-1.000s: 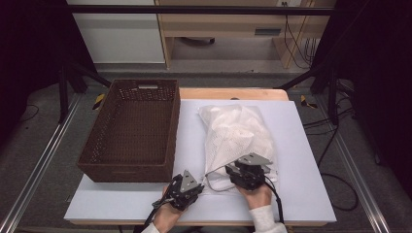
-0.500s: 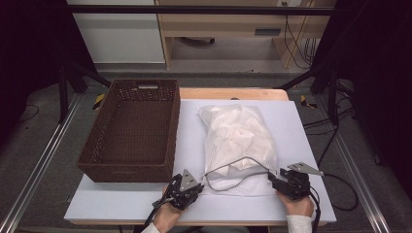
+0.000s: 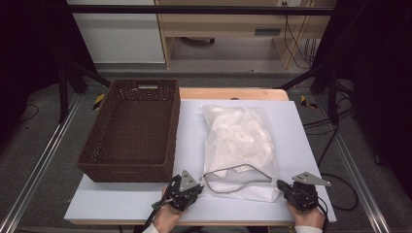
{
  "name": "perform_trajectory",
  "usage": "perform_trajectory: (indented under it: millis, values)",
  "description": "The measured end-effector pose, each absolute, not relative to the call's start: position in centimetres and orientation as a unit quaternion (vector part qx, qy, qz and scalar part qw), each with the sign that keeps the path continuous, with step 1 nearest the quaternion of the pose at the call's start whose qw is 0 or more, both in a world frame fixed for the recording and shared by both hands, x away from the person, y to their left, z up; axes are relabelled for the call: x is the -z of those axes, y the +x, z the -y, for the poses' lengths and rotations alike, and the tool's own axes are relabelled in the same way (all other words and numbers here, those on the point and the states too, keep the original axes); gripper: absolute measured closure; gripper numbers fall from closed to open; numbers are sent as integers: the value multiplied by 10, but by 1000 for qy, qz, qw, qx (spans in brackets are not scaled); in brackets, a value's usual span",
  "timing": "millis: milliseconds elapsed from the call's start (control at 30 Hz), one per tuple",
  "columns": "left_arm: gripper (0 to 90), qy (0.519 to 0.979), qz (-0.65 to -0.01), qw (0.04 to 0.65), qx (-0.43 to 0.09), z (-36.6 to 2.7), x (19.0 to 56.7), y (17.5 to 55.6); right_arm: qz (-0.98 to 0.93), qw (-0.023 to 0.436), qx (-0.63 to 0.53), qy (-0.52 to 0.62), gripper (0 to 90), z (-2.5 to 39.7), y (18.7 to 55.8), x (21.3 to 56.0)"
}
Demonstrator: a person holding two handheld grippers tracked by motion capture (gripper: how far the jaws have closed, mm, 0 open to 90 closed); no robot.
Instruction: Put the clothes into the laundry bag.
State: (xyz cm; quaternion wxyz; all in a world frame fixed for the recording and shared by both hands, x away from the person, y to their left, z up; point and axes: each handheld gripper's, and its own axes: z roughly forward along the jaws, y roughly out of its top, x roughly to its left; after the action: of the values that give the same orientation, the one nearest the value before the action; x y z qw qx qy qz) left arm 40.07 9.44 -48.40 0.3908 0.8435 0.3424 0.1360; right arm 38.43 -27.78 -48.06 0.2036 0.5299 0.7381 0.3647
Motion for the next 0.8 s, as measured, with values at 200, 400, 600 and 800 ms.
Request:
perform_trajectory:
  millis: [200,400,600,800]
  values:
    - [453,825,-352,415,-155,-95,470,413,-721,213,-386,534,574,279,391,481]
    - [405,825,-367,402,-152,-80,469,446,-696,212,-410,550,459,280,408,479]
    - [637,836,-373,375,-144,-76,481,455,-717,207,-385,543,598,272,417,489]
    - [801,834,-367,375,-168,-82,474,443,-719,204,-385,541,868,271,414,487]
